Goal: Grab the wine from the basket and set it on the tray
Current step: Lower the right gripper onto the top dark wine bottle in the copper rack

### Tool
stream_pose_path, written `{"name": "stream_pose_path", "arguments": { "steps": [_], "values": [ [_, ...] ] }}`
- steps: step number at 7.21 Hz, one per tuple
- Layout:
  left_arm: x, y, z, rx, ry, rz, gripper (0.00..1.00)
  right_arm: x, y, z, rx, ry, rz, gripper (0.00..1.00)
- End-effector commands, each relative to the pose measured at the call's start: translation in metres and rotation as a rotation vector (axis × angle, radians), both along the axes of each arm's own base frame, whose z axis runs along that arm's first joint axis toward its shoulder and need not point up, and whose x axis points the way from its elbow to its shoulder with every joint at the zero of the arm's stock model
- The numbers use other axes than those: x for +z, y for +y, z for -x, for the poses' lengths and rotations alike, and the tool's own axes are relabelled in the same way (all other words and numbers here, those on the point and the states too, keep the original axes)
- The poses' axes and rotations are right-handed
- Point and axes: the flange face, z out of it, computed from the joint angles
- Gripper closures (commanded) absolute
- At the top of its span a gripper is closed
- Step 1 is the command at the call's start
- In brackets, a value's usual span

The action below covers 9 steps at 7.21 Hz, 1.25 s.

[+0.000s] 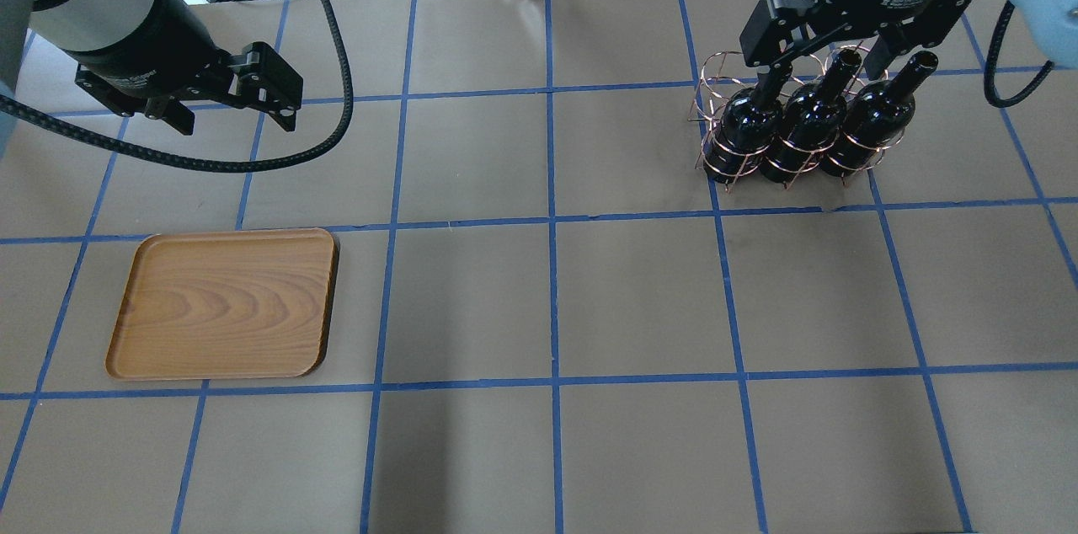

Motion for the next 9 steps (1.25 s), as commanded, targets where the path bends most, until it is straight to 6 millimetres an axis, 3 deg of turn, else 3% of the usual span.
{"name": "stream_pose_path", "arguments": {
  "steps": [1, 2, 3, 6, 7, 9],
  "values": [
    [0.001, 0.004, 0.002, -0.003, 0.001, -0.012, 0.0, -0.037, -0.055, 0.086, 0.117, 0.012, -0.007, 0.0],
    [0.001, 0.005, 0.002, -0.004, -0.001, -0.012, 0.0, -0.054, -0.075, 0.104, 0.113, 0.011, -0.006, 0.01],
    [0.001, 0.008, 0.002, -0.004, 0.0, -0.026, 0.0, -0.082, -0.089, 0.107, 0.074, -0.004, -0.052, 0.03],
    [0.002, 0.011, 0.002, -0.004, -0.002, -0.031, 0.0, -0.112, -0.11, 0.102, -0.056, -0.086, -0.065, 0.09],
    [0.001, 0.012, 0.003, -0.006, 0.0, -0.04, 0.0, -0.114, -0.111, 0.1, -0.059, -0.086, -0.067, 0.14],
    [0.002, 0.012, 0.003, -0.006, 0.001, -0.034, 0.0, -0.123, -0.122, 0.101, -0.061, -0.073, -0.059, 0.43]
  ]
}}
